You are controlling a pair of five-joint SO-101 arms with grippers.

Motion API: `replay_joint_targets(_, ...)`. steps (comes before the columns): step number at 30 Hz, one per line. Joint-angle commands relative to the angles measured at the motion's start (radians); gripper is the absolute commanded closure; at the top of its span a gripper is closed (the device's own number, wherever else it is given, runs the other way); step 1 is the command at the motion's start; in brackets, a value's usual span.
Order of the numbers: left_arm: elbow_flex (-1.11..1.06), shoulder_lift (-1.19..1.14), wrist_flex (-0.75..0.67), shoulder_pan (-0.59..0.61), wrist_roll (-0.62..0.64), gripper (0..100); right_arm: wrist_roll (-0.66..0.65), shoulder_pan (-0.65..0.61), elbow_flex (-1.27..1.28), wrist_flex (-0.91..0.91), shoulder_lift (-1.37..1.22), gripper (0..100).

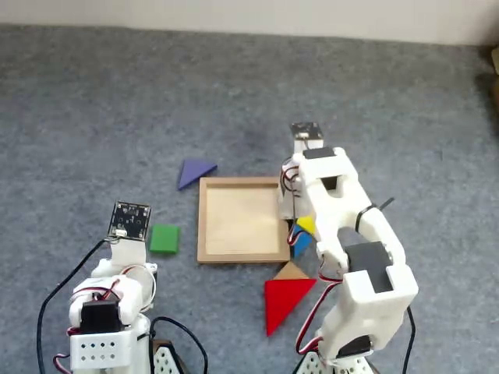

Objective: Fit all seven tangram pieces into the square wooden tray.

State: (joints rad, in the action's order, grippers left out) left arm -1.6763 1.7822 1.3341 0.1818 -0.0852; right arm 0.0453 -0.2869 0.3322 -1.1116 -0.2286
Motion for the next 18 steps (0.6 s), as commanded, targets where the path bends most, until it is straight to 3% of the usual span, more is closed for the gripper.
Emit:
replay_joint_targets(1,-0.021,0.035,0.006,0.019,-0.002,99,-0.009,-0.018,-0.041,-0.018,0.007,63.0)
replay_joint_targets(18,-0.021,0.035,0.006,0.019,-0.002,99,-0.074,-0.021,-0.041,-0.062,0.013,63.0)
